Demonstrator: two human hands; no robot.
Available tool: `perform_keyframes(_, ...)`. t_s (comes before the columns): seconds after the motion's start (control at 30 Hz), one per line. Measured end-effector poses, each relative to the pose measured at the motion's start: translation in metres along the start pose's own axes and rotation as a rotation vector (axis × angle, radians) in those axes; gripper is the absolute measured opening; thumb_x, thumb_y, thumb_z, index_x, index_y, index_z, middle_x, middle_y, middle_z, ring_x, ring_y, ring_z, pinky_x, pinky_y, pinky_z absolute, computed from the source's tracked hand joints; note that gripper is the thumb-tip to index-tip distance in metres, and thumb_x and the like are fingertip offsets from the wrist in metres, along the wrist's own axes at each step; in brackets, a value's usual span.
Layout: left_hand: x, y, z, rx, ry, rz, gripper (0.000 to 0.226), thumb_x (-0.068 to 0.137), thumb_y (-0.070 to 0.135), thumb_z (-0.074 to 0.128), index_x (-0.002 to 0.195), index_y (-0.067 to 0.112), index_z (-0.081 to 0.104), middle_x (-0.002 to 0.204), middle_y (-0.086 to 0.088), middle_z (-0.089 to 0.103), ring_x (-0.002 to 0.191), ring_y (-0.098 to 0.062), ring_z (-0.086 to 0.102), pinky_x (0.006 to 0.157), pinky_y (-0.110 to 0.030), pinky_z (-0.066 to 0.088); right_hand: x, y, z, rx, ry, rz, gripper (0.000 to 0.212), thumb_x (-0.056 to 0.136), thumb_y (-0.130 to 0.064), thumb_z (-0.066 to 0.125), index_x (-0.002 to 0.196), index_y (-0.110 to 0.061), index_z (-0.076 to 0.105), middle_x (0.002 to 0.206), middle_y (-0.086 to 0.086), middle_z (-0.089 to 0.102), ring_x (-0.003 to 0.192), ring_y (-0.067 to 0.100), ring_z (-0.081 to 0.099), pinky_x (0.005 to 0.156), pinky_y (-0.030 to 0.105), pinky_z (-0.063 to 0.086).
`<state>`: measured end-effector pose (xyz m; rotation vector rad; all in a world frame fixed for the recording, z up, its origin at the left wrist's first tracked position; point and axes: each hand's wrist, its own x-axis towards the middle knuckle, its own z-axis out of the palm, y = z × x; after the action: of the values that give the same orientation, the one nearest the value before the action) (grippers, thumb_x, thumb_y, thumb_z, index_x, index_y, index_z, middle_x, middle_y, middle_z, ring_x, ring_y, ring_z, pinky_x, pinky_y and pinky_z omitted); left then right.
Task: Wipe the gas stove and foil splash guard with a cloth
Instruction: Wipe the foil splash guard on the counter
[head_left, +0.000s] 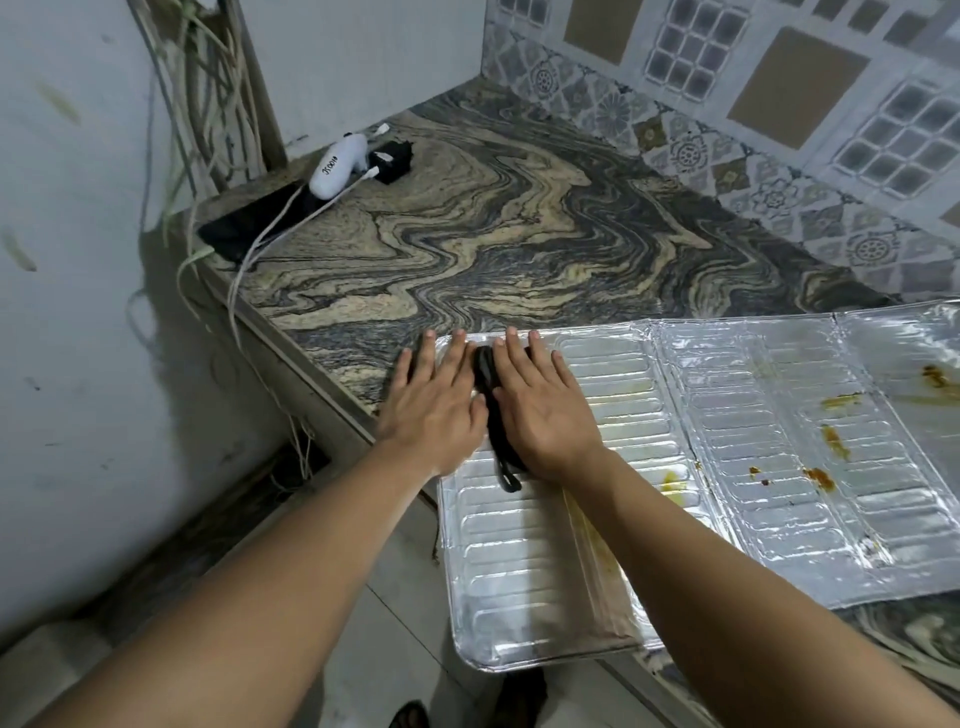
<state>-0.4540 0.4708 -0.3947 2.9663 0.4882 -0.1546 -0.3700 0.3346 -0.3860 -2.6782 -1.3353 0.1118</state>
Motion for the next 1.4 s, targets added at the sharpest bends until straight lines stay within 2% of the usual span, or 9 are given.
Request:
perform_keyframes(0.13,0.001,0.002,0.001,0.006,0.016,-0.006,0.068,0.099,0.049,0.009,0.16,0.019,0.0,0.167,0.002,-0.015,0.153,-0.027,-0.013,0.124,-0.049,-0.003,0.005,0.0,-0.005,0.015,-0.04,0.035,0.058,0.1,-0.04,0.014,0.156,-0.028,0.008,0.165,0.004,0.005,0.151,0.028,-0.005,0.119,0.048,-0.005)
perform_keyframes(0.3,0.003,0.002,0.004,0.032,0.027,-0.02,0.068,0.098,0.047,0.007,0.16,0.02,0.0,0.168,0.003,-0.012,0.154,-0.025,-0.011,0.124,-0.047,-0.002,0.011,-0.009,-0.009,-0.021,-0.114,0.122,0.059,0.1,-0.045,0.016,0.156,-0.031,0.001,0.165,0.009,-0.001,0.15,0.032,-0.012,0.116,0.057,-0.012)
perform_keyframes(0.57,0.001,0.002,0.001,0.036,-0.002,-0.011,0.068,0.098,0.045,0.007,0.159,0.018,-0.005,0.167,0.003,-0.014,0.154,-0.024,-0.013,0.124,-0.047,-0.003,0.011,-0.002,-0.001,-0.013,-0.039,0.141,0.059,0.097,-0.063,0.012,0.153,-0.045,0.004,0.165,-0.002,0.002,0.15,0.035,-0.009,0.115,0.064,-0.006)
perform_keyframes(0.7,0.001,0.0,0.0,0.044,0.006,-0.006,0.067,0.1,0.048,0.009,0.159,0.017,0.004,0.167,0.003,-0.012,0.154,-0.024,-0.011,0.124,-0.047,-0.002,0.016,0.005,-0.002,0.002,-0.03,0.157,0.057,0.099,-0.058,0.014,0.154,-0.043,0.005,0.165,-0.003,0.0,0.15,0.035,-0.01,0.115,0.063,-0.006)
perform_keyframes(0.83,0.002,-0.001,0.001,0.058,-0.007,-0.01,0.069,0.097,0.049,0.006,0.16,0.021,-0.003,0.167,0.003,-0.014,0.154,-0.024,-0.012,0.124,-0.047,-0.002,0.017,0.02,-0.005,-0.006,-0.031,0.198,0.056,0.1,-0.053,0.012,0.154,-0.041,0.003,0.165,-0.004,-0.002,0.149,0.034,-0.013,0.114,0.063,-0.011)
perform_keyframes(1.13,0.003,0.0,0.002,0.045,0.018,-0.005,0.069,0.097,0.048,0.008,0.16,0.02,-0.002,0.168,0.001,-0.008,0.154,-0.025,-0.007,0.124,-0.046,0.0,0.006,0.076,-0.013,-0.016,0.002,0.339,0.056,0.101,-0.048,0.013,0.155,-0.038,0.003,0.165,-0.004,-0.003,0.149,0.037,-0.012,0.111,0.067,-0.013)
perform_keyframes(1.4,0.003,-0.001,0.002,0.029,0.014,-0.006,0.069,0.097,0.049,0.008,0.159,0.021,-0.003,0.168,0.001,-0.008,0.154,-0.024,-0.009,0.125,-0.046,0.0,-0.03,0.142,-0.023,-0.037,0.02,0.582,0.056,0.101,-0.046,0.014,0.155,-0.035,0.007,0.165,-0.001,0.001,0.149,0.041,-0.008,0.11,0.072,-0.007)
